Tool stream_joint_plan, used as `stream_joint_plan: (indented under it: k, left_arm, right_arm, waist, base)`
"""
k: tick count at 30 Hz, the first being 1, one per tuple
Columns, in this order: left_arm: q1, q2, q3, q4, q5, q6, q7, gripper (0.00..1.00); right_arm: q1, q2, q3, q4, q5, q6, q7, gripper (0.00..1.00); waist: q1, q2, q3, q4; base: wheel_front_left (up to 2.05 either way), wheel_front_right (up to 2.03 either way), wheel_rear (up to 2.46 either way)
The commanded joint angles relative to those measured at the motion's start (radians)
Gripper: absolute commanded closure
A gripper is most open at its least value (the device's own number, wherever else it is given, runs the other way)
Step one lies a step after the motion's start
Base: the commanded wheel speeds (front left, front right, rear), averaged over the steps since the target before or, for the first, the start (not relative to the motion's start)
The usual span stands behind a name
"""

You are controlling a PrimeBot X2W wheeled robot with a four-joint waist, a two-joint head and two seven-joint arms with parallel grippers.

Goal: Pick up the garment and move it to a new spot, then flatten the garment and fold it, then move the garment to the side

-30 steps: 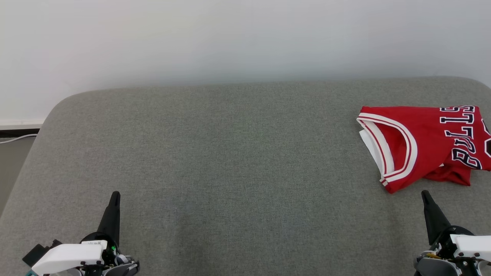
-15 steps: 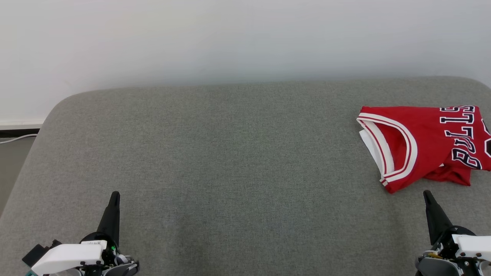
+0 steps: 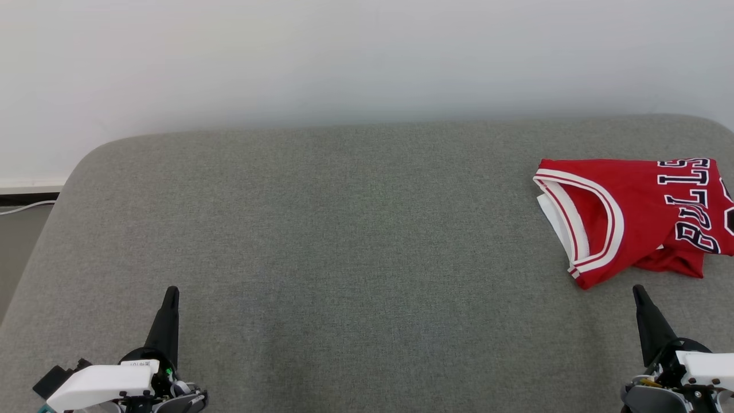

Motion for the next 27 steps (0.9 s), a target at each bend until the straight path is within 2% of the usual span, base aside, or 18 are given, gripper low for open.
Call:
stream_joint_plan:
  k: [1,27]
  left_arm:
    - [-0.057,0.009,0.033,-0.023,-0.001,-0.008,0.005,1.0]
    - [-0.057,0.008,0.035,-0.023,0.002,-0.008,0.007,1.0]
  right_arm:
    - [-0.043,-0.009,0.02,-0.025,-0.008,0.0,0.011,1.0]
    - [-0.044,-0.004,0.013,-0.025,-0.014,0.0,0.016,1.0]
  waist:
    - [0.0,0.0,0.0,0.0]
    - [0.0,0.0,0.0,0.0]
  base:
    - [0.0,0.0,0.0]
    - [0.0,0.0,0.0]
